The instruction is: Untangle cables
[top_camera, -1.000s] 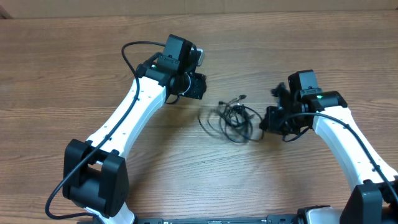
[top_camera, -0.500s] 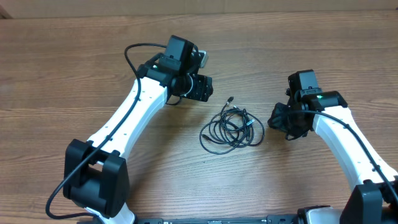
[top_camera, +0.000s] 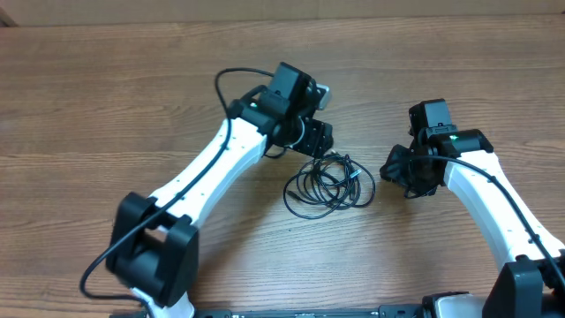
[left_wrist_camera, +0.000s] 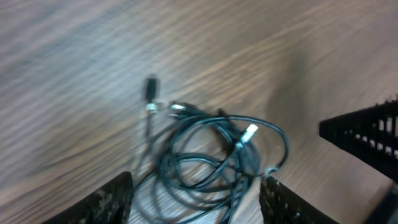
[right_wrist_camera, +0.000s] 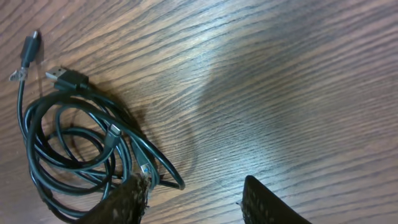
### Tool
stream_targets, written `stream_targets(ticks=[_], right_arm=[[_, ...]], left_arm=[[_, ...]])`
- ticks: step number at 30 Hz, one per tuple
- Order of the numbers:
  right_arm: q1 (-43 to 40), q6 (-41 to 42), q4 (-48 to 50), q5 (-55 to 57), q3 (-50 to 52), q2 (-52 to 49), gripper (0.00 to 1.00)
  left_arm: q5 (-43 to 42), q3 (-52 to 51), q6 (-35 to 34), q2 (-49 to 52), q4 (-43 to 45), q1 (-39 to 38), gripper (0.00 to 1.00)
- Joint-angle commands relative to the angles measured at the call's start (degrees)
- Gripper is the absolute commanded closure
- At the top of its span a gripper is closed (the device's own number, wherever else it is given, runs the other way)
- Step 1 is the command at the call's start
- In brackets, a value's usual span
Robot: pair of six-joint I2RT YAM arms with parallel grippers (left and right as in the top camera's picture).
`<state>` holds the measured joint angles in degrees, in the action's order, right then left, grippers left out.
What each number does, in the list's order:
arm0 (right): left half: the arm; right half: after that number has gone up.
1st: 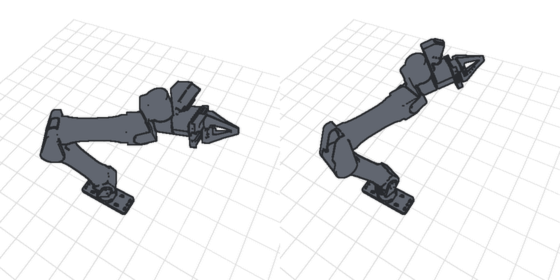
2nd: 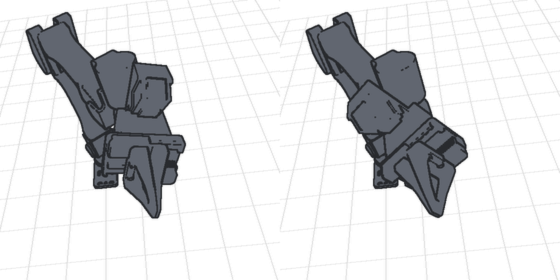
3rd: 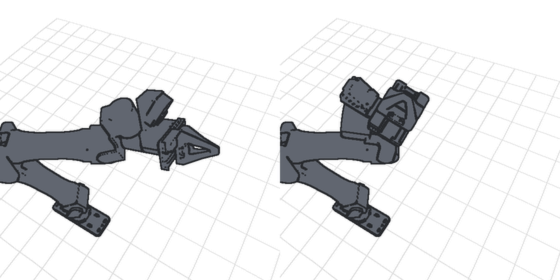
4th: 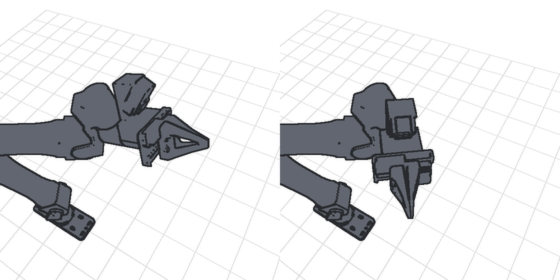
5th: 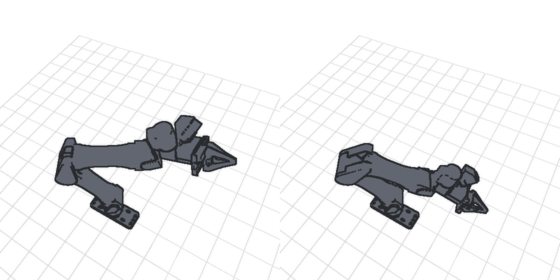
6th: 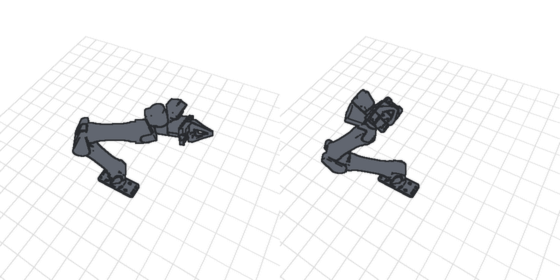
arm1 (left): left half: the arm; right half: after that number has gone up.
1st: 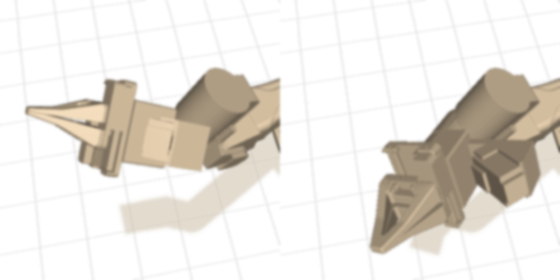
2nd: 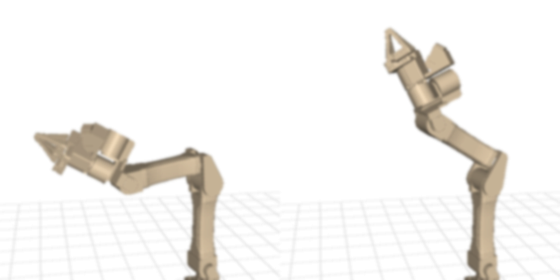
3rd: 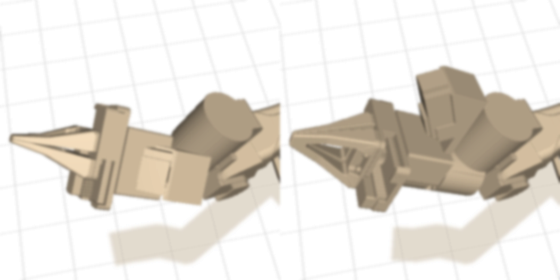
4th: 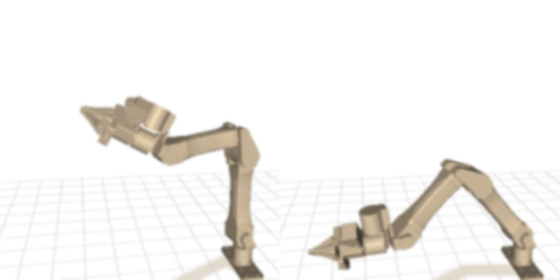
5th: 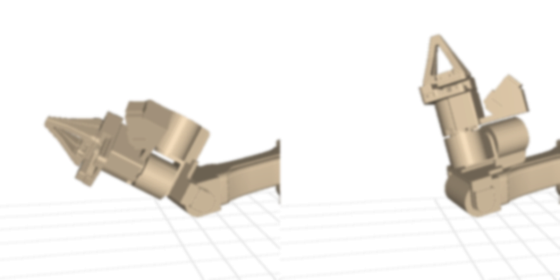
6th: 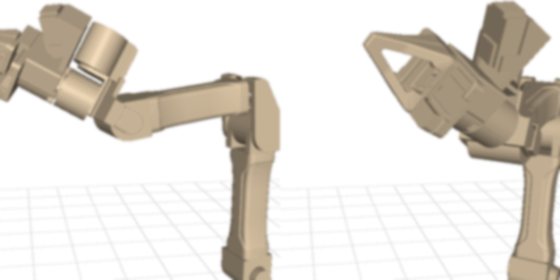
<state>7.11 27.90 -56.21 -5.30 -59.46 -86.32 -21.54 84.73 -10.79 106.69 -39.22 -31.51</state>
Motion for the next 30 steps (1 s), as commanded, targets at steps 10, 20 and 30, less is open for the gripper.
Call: stream_targets(ticks=[10,20,30], right_arm=[[-0.2,2.5,-0.1,1.4,-0.5,0.1,0.51],[-0.2,2.5,-0.1,1.4,-0.5,0.1,0.51],[-0.2,2.4,-0.1,1.1,-0.5,0.1,0.44]], left_arm=[[-5.1,1.2,-2.1,10.5,5.3,-5.2,0.36],[12.8,1.2,-2.3,11.2,-4.3,-4.4,0.81],[13.0,1.2,-3.6,11.2,-5.4,-3.3,0.59]])
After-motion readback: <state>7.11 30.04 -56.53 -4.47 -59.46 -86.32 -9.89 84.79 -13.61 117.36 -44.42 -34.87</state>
